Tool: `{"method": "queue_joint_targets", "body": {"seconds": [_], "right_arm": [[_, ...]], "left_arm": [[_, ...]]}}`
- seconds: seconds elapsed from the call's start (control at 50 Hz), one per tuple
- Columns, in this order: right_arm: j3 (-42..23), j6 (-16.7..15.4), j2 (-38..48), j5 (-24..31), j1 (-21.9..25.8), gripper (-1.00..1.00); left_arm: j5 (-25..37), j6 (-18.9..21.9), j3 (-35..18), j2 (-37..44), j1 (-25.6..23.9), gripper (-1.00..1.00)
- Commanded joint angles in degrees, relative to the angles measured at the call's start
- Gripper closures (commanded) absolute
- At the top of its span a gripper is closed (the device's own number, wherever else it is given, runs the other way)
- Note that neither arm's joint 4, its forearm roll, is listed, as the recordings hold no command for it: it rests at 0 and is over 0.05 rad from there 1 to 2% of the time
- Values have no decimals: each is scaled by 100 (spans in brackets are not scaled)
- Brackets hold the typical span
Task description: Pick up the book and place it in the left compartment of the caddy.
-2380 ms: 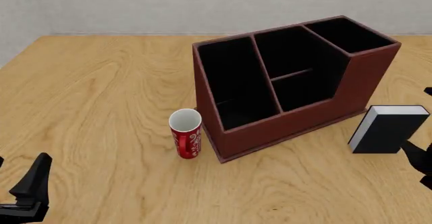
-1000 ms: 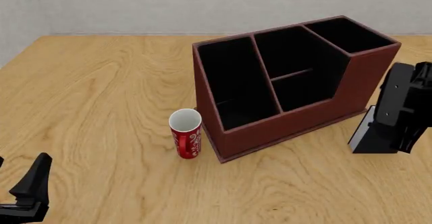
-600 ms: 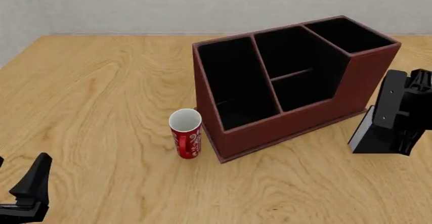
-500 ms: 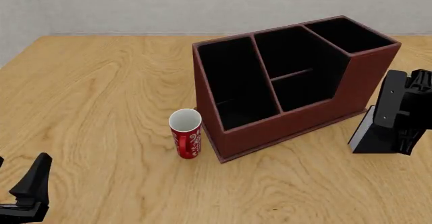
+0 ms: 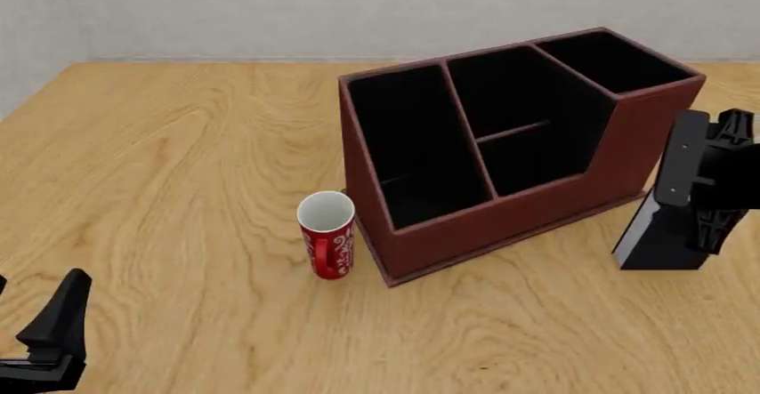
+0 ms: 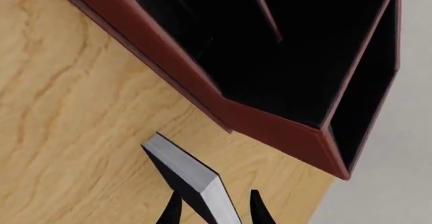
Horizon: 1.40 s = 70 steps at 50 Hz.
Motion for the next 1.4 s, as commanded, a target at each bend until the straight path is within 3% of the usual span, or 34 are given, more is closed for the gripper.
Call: {"method": "queue_joint_targets", "body": {"seconds": [0.02, 0.7, 1.1, 1.4], "right_arm": [[8, 1, 203, -103, 25, -100], [376, 266, 707, -601, -9, -100], [521, 80, 907, -855, -413, -100], [539, 146, 935, -843, -417, -100]], "left_arm": [[0, 0, 0, 0, 0, -100], [0, 0, 0, 0, 0, -100], [0, 0, 0, 0, 0, -100], [0, 0, 0, 0, 0, -100]]}}
